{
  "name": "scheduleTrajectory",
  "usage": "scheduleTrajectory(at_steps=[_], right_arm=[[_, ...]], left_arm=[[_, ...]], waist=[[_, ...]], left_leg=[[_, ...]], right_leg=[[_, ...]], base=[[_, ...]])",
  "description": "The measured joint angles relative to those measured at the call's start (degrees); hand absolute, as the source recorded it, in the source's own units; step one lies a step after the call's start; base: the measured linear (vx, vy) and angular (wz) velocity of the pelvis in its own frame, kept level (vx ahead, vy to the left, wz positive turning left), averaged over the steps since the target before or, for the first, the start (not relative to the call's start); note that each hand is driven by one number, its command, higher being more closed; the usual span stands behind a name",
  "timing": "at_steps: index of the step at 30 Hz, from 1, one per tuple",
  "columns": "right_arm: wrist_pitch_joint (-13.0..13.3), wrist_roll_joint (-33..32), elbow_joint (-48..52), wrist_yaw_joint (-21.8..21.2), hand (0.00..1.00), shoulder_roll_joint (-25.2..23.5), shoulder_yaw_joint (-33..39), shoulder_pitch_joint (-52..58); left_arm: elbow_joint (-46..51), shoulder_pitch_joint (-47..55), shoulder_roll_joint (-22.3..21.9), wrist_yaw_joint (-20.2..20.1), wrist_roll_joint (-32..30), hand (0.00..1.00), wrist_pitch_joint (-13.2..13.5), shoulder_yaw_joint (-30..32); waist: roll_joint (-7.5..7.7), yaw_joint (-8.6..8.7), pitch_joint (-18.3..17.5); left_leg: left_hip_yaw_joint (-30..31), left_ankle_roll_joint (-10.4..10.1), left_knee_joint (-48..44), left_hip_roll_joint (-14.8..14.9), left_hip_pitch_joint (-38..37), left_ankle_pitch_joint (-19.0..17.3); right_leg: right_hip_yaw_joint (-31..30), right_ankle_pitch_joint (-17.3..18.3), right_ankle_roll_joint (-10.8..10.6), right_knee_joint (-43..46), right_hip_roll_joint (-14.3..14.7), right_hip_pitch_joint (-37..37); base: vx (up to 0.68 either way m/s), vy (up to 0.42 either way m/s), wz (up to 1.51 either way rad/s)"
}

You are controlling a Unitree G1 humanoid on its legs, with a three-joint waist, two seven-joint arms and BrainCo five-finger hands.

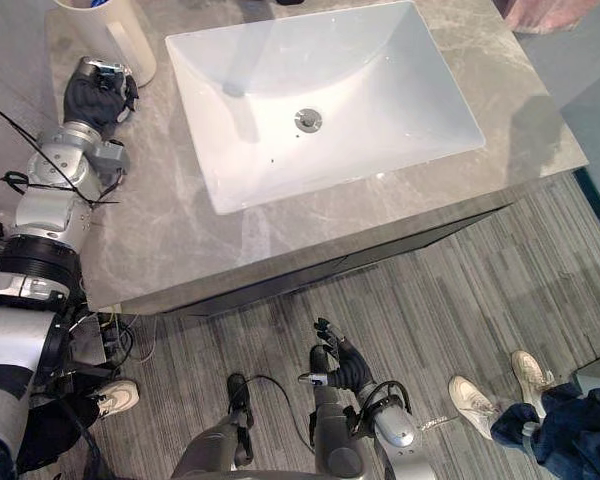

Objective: Organize washtable

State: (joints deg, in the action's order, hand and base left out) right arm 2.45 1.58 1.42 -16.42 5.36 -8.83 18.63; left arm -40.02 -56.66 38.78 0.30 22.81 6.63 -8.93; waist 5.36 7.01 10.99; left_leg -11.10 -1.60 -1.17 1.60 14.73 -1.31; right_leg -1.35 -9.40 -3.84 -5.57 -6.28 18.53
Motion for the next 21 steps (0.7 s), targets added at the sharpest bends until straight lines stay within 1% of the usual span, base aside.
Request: scheduleTrajectory(at_steps=[3,8,10,11,12,14,15,16,17,18,19,20,21], right_arm=[[0.3,-0.03,0.0,-0.02,0.0,-0.09,-0.01,0.92],[0.85,-0.96,0.0,-0.08,0.0,-0.39,-0.27,1.75],[0.94,-0.97,-0.02,-0.09,0.0,-0.4,-0.53,1.73],[0.98,-0.97,-0.06,-0.1,0.0,-0.4,-0.58,1.7],[0.98,-0.97,-0.11,-0.12,0.0,-0.38,-0.58,1.45],[1.0,-0.97,-0.42,-0.12,0.0,-0.39,-0.57,0.7],[1.01,-0.97,-1.03,-0.11,0.0,-0.34,-0.5,0.12],[1.01,-0.96,-2.16,-0.12,0.0,-0.26,-0.48,-0.94],[1.0,-0.96,-2.83,-0.11,0.0,-0.26,-0.41,-1.39],[0.97,-0.96,-3.87,-0.07,0.0,-0.13,-0.09,-2.05],[0.94,-0.94,-5.11,-0.02,0.0,-0.06,0.09,-2.77],[0.86,-0.94,-5.74,0.0,0.0,0.14,0.07,-3.18],[0.83,-0.94,-6.0,0.06,0.0,0.46,0.08,-3.53]], left_arm=[[-1.08,-1.35,0.78,0.0,0.17,1.0,-0.08,0.06],[-0.85,-1.13,0.69,0.0,-0.31,1.0,-0.32,0.04],[2.71,2.12,0.57,0.05,-1.23,1.0,-0.96,0.16],[7.4,6.25,-0.14,0.04,-1.76,1.0,-1.08,0.63],[12.41,10.9,-1.57,-0.02,-2.28,1.0,-0.99,1.13],[18.77,17.06,-4.72,-0.11,-2.7,1.0,-0.29,3.14],[23.25,21.69,-7.63,-0.19,-2.71,1.0,0.46,4.19],[27.0,26.57,-10.35,-0.25,-2.67,1.0,1.11,5.25],[28.72,28.99,-11.92,-0.24,-2.66,1.0,1.4,5.64],[31.78,33.84,-15.2,-0.32,-2.53,1.0,1.62,6.22],[33.77,38.25,-17.49,-0.45,-2.31,1.0,1.6,6.25],[34.23,40.43,-18.68,-0.51,-2.04,1.0,1.56,6.26],[34.4,42.92,-19.64,-0.51,-2.04,1.0,1.3,6.3]], waist=[[0.04,0.23,0.07],[0.05,0.25,0.07],[0.02,0.25,0.08],[-0.08,0.11,0.09],[-0.13,-0.07,0.07],[-0.18,-0.62,0.03],[-0.28,-2.05,-0.07],[-0.53,-2.99,-0.21],[-0.8,-3.14,-0.58],[-1.87,-3.45,-1.6],[-2.76,-4.63,-2.59],[-3.29,-5.33,-3.3],[-4.22,-5.81,-4.61]], left_leg=[[-0.09,-0.01,-0.5,0.09,0.83,0.01],[0.23,-0.03,-0.72,0.22,0.41,-0.01],[0.83,-0.03,-0.7,0.27,-0.54,-0.01],[1.66,-0.04,-0.69,0.29,-1.23,-0.02],[2.46,-0.04,-0.69,0.31,-1.77,-0.02],[3.44,-0.03,-0.69,0.27,-2.27,-0.02],[3.7,-0.03,-0.69,0.14,-2.86,-0.02],[4.3,-0.02,-0.63,-0.22,-3.58,-0.01],[4.94,0.0,-0.62,-0.49,-3.67,0.01],[6.37,0.02,-0.6,-0.8,-3.76,0.04],[6.88,0.03,-0.4,-0.92,-4.62,0.05],[7.02,0.02,-0.03,-0.94,-5.48,0.06],[8.0,0.04,0.49,-1.11,-6.09,0.16]], right_leg=[[-0.13,-0.1,0.12,0.0,0.0,0.73],[0.19,-0.15,0.18,0.0,0.01,-0.06],[0.83,-0.14,0.18,-0.02,0.01,-1.2],[1.4,-0.13,0.17,-0.04,0.01,-2.21],[1.95,-0.11,0.17,-0.05,0.02,-3.14],[2.95,-0.07,0.15,-0.05,0.04,-4.14],[3.13,0.03,0.09,-0.05,0.08,-4.84],[3.7,0.6,-0.14,-0.05,-0.19,-5.82],[4.32,1.13,-0.42,-0.05,-0.46,-6.28],[5.71,1.49,-0.46,-0.05,-0.8,-7.11],[6.25,1.82,-0.5,-0.04,-0.92,-8.17],[6.38,2.03,-0.6,-0.04,-0.93,-8.92],[7.38,2.5,-0.91,-0.04,-1.09,-9.8]], base=[[0.0,0.0,0.0],[0.0,-0.007,0.02],[0.0,-0.013,0.09],[0.0,-0.013,0.2],[0.0,-0.011,0.27],[-0.01,-0.002,0.25],[-0.03,0.006,0.22],[-0.02,0.007,0.23],[-0.02,0.007,0.46],[-0.01,0.009,0.48],[0.0,0.008,0.39],[0.01,0.004,0.26],[0.02,-0.003,0.39]])
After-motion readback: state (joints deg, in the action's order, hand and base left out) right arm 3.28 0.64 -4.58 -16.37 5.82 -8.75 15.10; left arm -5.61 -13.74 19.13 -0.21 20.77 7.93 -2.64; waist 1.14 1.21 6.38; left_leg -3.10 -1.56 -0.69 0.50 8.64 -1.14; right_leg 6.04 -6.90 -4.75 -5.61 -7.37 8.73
